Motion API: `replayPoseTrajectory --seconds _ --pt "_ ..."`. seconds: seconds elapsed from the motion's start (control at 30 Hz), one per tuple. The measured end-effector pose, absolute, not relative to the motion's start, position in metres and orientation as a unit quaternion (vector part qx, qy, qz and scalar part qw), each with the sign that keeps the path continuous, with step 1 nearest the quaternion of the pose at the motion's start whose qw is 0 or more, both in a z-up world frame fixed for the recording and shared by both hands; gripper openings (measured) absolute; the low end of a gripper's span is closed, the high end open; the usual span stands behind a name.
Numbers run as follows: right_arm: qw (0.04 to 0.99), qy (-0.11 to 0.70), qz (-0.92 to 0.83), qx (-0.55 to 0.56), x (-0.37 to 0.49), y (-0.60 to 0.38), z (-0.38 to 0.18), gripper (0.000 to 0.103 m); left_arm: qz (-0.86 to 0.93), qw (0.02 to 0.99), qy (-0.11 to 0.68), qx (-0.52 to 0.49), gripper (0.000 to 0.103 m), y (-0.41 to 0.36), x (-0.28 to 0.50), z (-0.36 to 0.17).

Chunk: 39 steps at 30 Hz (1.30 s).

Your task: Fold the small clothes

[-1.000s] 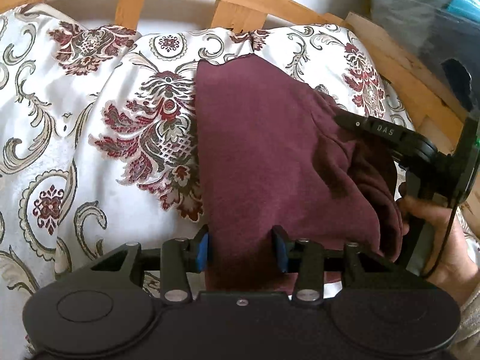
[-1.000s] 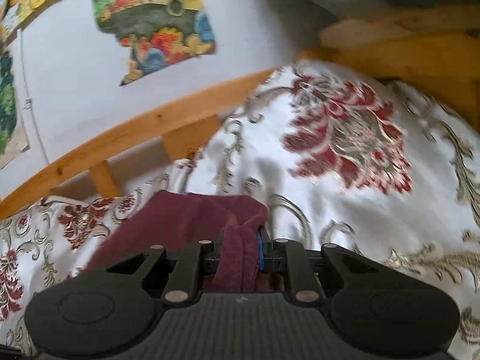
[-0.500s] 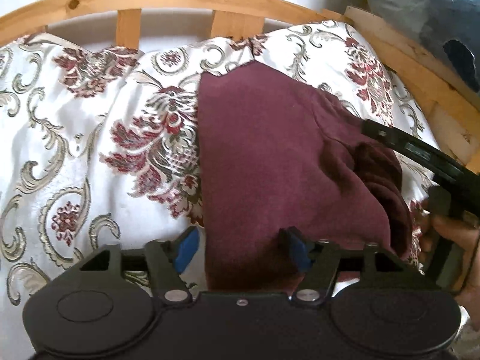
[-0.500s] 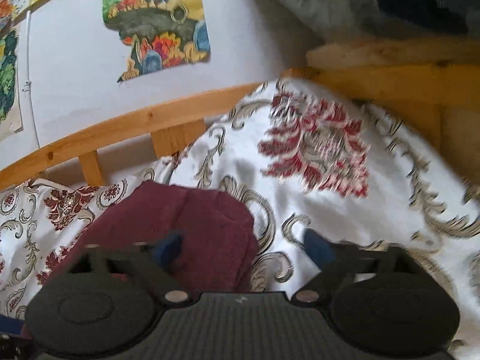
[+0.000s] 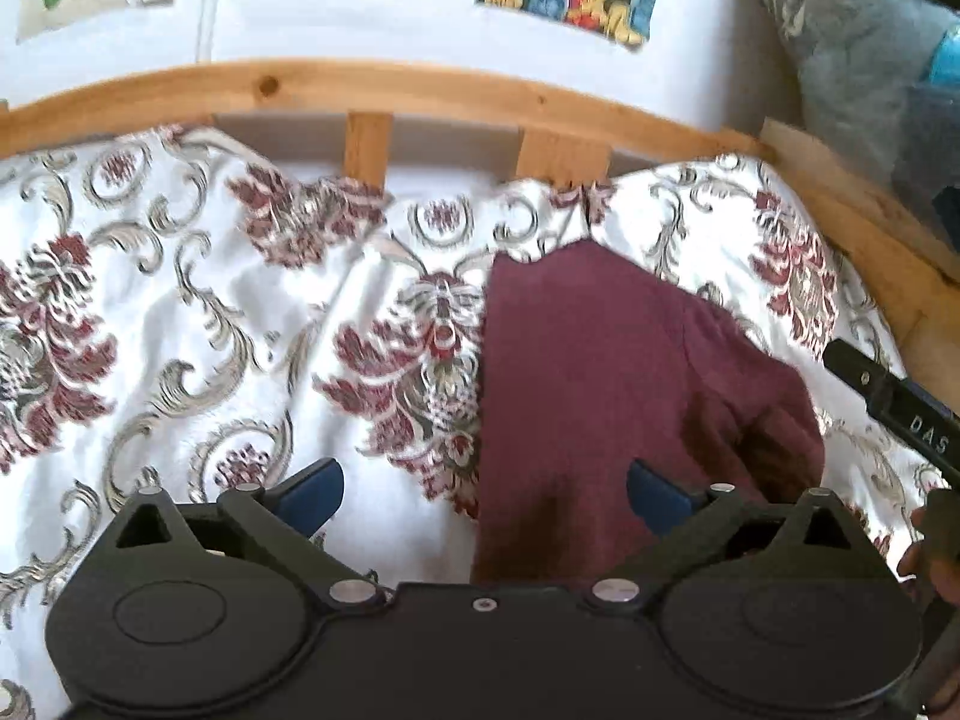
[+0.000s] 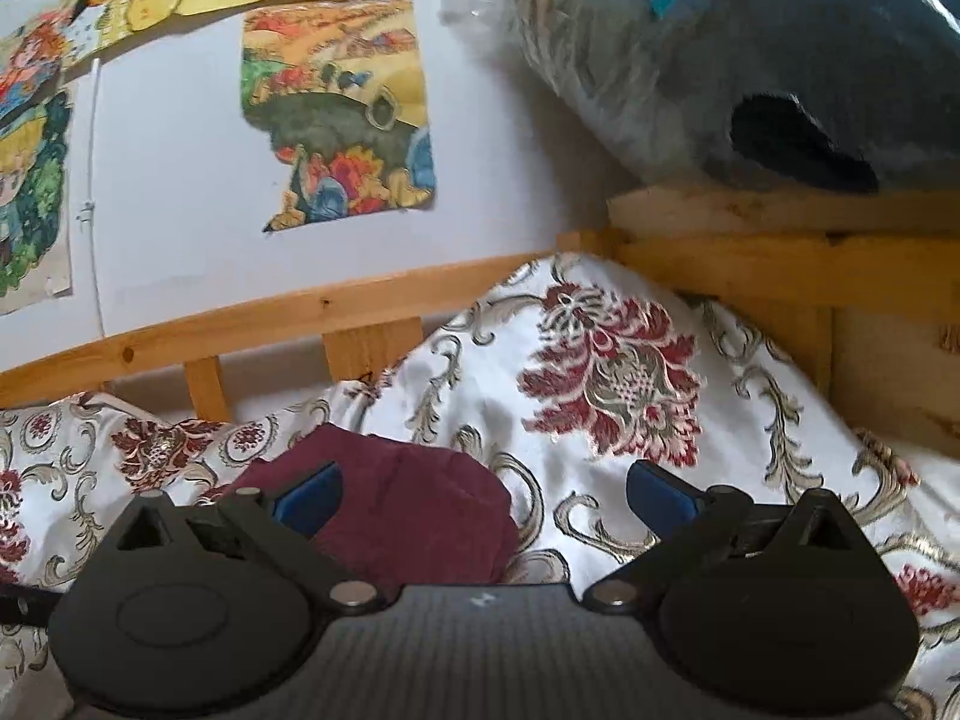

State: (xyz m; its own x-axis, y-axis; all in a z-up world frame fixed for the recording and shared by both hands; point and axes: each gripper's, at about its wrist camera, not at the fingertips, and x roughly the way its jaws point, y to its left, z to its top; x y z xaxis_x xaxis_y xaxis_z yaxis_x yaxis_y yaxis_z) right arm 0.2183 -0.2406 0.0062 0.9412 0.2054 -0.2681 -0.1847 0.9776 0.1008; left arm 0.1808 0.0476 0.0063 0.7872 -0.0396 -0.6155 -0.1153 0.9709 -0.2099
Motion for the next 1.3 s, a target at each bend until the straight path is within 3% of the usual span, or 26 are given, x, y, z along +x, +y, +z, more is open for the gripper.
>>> replayPoseTrajectory --seconds 0.53,1.03,1.3 --pt "0.991 0.075 0.094 0.059 0.147 -0.250 0.068 0.103 0.014 0.958 0.274 -0.079 0.102 0.030 0.135 0.061" --pt "0.994 0.033 0.097 0.025 0.052 -0.230 0.079 0.103 0.020 0.966 0.243 -0.091 0.102 0.054 0.074 0.081" --pt "0.994 0.052 0.099 0.012 0.019 -0.226 0.071 0.103 0.034 0.968 0.236 -0.072 0.102 0.059 0.044 0.071"
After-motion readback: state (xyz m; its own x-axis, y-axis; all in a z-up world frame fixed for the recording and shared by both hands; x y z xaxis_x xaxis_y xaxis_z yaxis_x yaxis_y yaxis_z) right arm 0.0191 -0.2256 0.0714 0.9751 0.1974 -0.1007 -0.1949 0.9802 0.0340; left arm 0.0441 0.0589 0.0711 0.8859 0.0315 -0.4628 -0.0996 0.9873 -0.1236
